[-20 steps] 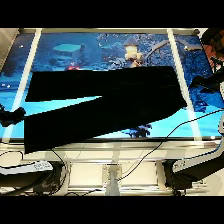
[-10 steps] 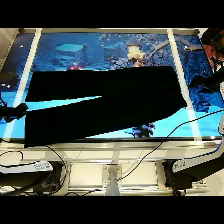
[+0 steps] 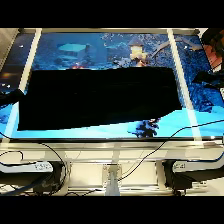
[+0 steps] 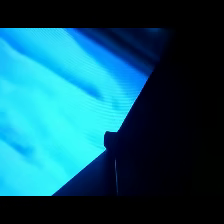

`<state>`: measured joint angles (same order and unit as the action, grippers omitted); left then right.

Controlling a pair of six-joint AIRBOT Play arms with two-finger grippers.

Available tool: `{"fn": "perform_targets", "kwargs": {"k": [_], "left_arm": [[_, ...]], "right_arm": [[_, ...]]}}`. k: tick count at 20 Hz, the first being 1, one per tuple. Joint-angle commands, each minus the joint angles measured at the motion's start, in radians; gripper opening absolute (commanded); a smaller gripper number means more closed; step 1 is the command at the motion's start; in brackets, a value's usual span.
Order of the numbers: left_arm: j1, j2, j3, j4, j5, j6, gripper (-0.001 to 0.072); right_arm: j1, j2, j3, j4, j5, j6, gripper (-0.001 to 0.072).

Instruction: Fold the clothes and pants, and hang the long-sleeved shirts on hangers.

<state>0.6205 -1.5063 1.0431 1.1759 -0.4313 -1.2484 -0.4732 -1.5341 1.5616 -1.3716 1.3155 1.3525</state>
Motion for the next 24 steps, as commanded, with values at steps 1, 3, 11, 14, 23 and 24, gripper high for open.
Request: {"fn": "perform_targets", "kwargs": {"k": [1,3,11,14,23,24], "left_arm": [[-0.022,-0.001,0.003,-0.007,0.053,0.0,0.0203],[-0.02,0.025,0.003,-0.006,0.051,0.0,0.0691],[0.05,0.414,0.003,0.03,-0.191,0.0,0.0386],[0.129,0.539,0.003,0.091,-0.438,0.0,0.0292],[0.072,0.57,-0.006,0.072,-0.536,-0.015,0.0708],[0.061,0.562,-0.006,0.072,-0.539,-0.015,0.0708]], "right_arm": [[-0.001,0.101,-0.171,0.004,-0.134,-0.028,0.0687],[0.0,0.157,-0.259,0.022,-0.195,-0.036,0.0687],[-0.001,0.392,-0.306,-0.042,-0.228,-0.103,0.0686],[-0.001,0.562,-0.434,-0.084,-0.225,-0.117,0.0686],[-0.032,0.796,-0.985,-0.071,-0.472,0.46,0.0685],[-0.032,0.78,-1.028,-0.054,-0.52,0.556,0.0649]]}}
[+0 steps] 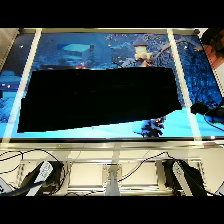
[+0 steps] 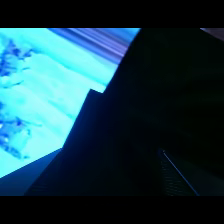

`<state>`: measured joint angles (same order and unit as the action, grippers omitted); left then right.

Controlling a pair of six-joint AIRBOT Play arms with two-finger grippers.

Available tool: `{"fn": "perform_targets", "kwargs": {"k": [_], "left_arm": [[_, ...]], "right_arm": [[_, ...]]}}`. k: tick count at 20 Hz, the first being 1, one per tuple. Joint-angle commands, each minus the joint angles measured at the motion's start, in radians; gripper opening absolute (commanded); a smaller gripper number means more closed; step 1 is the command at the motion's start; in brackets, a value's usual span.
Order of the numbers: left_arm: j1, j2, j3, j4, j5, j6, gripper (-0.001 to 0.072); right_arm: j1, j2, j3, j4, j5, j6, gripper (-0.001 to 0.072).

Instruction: Fold the clothes and pants, and hang the long-sleeved shirts on hangers.

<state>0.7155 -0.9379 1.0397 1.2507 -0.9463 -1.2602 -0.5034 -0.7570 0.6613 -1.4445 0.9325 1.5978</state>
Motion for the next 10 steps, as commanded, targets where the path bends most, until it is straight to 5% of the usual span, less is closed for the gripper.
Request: {"fn": "perform_targets", "kwargs": {"k": [1,2,6,10], "left_arm": [[-0.042,-0.015,-0.003,-0.002,-0.027,-0.003,0.0708],[-0.045,-0.023,-0.003,-0.003,-0.028,-0.003,0.0708],[-0.045,-0.046,-0.003,-0.002,-0.027,-0.004,0.0707],[-0.045,-0.059,-0.003,-0.002,-0.028,-0.005,0.0707]], "right_arm": [[-0.002,-0.018,-0.168,0.079,-0.188,0.357,0.0516],[-0.002,-0.04,-0.197,0.165,-0.232,0.357,0.044],[-0.001,-0.145,-0.223,0.41,-0.351,0.266,0.0342],[-0.001,-0.266,-0.223,0.452,-0.362,0.221,0.0343]]}}
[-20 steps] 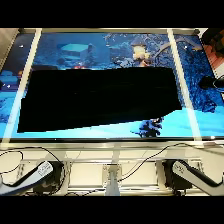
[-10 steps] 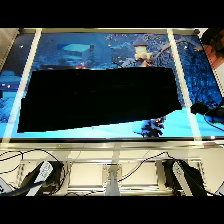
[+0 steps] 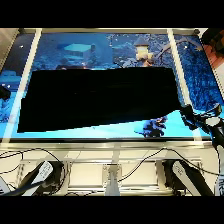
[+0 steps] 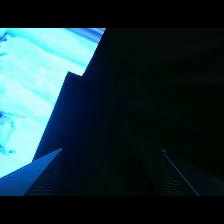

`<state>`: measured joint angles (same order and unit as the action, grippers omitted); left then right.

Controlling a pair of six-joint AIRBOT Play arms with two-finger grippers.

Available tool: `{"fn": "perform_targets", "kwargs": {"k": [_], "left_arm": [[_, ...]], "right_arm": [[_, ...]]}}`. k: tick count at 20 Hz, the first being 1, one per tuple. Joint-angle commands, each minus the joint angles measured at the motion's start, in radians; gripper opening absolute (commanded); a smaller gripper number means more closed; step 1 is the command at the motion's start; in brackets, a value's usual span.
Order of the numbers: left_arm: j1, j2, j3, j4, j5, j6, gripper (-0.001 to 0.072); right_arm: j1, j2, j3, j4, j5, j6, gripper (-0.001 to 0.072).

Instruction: Fold the clothes and pants, and hang the long-sleeved shirts on hangers.

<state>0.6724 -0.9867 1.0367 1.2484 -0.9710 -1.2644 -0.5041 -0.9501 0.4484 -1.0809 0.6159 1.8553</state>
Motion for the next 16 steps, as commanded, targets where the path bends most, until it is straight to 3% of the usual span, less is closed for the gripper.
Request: {"fn": "perform_targets", "kwargs": {"k": [1,4,6,10,12,13,14,15,16], "left_arm": [[-0.002,-0.014,0.0,0.0,-0.003,-0.005,0.0707],[-0.002,-0.018,0.0,0.0,-0.003,-0.007,0.0706],[-0.002,-0.018,0.0,0.0,-0.004,-0.007,0.0706],[-0.002,-0.018,0.0,0.0,-0.029,-0.008,0.0704],[-0.002,-0.018,0.0,0.0,-0.036,-0.013,0.0704],[-0.002,-0.018,0.0,0.0,-0.037,-0.014,0.0704],[-0.002,-0.018,0.0,0.0,-0.038,-0.014,0.0704],[-0.002,-0.018,0.0,0.0,-0.04,-0.014,0.0704],[-0.002,-0.018,0.0,0.0,-0.04,-0.014,0.0704]], "right_arm": [[0.0,-0.093,-0.01,0.149,-0.061,-0.111,0.0343],[0.0,-0.138,-0.01,0.309,-0.111,-0.289,0.035],[0.0,-0.172,-0.01,0.34,-0.135,-0.322,0.035],[0.0,-0.185,-0.007,0.464,-0.138,-0.503,0.035],[0.0,-0.185,-0.007,0.47,-0.145,-0.513,0.035],[0.0,-0.185,-0.007,0.47,-0.171,-0.515,0.039],[0.0,-0.185,-0.007,0.472,-0.216,-0.514,0.0535],[0.0,-0.185,-0.007,0.473,-0.245,-0.51,0.0577],[0.0,-0.185,-0.007,0.475,-0.256,-0.504,0.0574]]}}
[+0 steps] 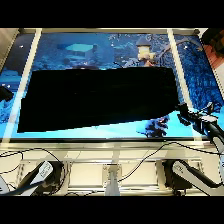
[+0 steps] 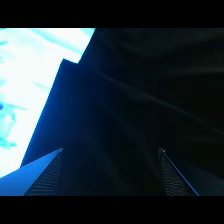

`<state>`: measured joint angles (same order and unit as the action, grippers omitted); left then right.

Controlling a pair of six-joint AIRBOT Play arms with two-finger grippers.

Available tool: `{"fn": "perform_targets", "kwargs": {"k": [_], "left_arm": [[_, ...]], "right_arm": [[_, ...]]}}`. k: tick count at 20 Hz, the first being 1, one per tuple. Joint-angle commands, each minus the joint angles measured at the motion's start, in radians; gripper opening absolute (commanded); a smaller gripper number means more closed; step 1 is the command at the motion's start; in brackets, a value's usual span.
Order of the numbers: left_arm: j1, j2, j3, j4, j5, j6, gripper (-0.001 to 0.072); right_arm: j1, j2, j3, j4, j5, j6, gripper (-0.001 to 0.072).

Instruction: Fold the clothes and pants, and hang the long-sleeved shirts on hangers.

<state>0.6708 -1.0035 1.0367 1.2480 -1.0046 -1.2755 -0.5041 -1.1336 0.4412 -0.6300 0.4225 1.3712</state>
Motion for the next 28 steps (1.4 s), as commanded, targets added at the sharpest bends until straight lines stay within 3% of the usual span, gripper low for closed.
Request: {"fn": "perform_targets", "kwargs": {"k": [1,9,14,17,19,21,23,26,28], "left_arm": [[0.0,-0.001,0.0,0.0,-0.007,-0.003,0.0704],[0.0,-0.001,0.0,0.0,-0.007,-0.003,0.0699],[0.0,-0.001,0.0,0.0,-0.016,-0.003,0.0698],[0.002,-0.001,-0.005,0.001,-0.076,-0.019,0.0697],[0.015,-0.001,-0.039,0.03,-0.114,-0.084,0.0697],[0.037,0.003,-0.085,0.073,-0.153,-0.18,0.0697],[0.064,0.02,-0.117,0.074,-0.175,-0.209,0.0697],[0.112,0.079,-0.159,0.133,-0.197,-0.317,0.0697],[0.154,0.119,-0.204,0.136,-0.218,-0.342,0.0696]], "right_arm": [[0.0,-0.002,0.0,0.024,-0.069,-0.02,0.0567],[0.0,-0.054,0.001,0.141,-0.026,0.005,0.0567],[0.0,-0.147,0.048,0.259,0.021,-0.151,0.0505],[0.0,-0.177,0.075,0.286,0.057,-0.211,0.0431],[0.0,-0.176,0.075,0.286,0.037,-0.215,0.0364],[0.0,-0.176,0.075,0.287,0.031,-0.214,0.0176],[0.0,-0.176,0.075,0.285,0.042,-0.214,0.0047],[0.0,-0.176,0.075,0.285,0.06,-0.214,0.002],[0.0,-0.176,0.075,0.285,0.06,-0.214,0.002]]}}
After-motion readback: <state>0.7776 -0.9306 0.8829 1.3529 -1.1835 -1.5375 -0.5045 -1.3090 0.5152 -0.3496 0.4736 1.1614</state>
